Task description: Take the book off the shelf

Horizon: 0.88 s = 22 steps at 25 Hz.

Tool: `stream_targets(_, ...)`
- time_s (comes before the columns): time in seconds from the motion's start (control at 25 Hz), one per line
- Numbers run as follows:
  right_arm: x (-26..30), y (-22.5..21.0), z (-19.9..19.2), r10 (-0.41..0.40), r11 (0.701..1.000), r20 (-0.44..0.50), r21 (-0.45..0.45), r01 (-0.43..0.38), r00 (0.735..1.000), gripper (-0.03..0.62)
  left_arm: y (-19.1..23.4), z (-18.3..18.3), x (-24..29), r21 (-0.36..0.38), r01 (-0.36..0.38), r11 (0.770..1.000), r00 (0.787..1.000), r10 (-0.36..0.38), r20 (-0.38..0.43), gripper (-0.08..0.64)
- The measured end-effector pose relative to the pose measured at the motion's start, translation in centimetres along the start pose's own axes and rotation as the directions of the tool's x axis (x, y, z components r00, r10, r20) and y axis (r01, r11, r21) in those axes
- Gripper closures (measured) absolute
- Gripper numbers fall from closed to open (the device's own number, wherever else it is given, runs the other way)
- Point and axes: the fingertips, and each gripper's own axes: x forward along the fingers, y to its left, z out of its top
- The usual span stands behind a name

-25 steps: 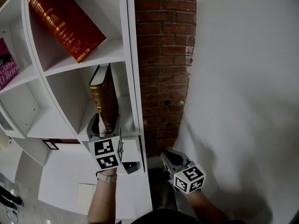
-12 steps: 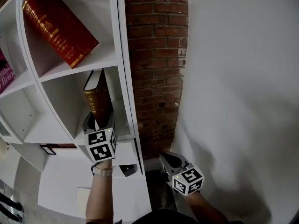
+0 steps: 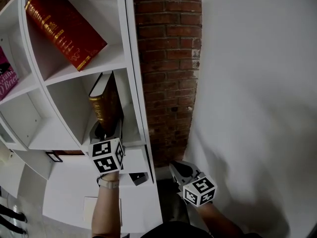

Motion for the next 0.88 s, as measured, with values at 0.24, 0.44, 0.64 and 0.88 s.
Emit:
stream_targets(0.24, 0.8, 1.7, 0.0, 0.048, 0.999, -0.005, -0.004, -0.048, 0.999, 0.568, 0.5, 0.3, -2.3, 0.027, 0.016, 0.999, 1.0, -0.017, 0.018, 0.33)
stream_targets(0.44, 1.8, 3.8, -0.1, 0.095, 0.995, -0.011, -0.007, -0.095, 0.995, 0.568, 1.2, 0.5, -5.1, 0.063, 0.012, 0.998, 0.999, -0.015, 0.044, 0.333)
stream_targets(0.64, 3.0, 6.3, -0.3, 0.15, 0.989, -0.02, -0.01, -0.15, 0.989, 0.568, 2.4, 0.7, -7.9, 0.077, -0.002, 0.997, 0.998, -0.003, 0.061, 0.334)
stream_targets(0.88, 4.7, 9.6, -0.3, 0.222, 0.975, -0.026, -0.012, -0.222, 0.975, 0.568, 4.3, 0.7, -11.4, 0.089, -0.02, 0.996, 0.996, 0.012, 0.086, 0.336)
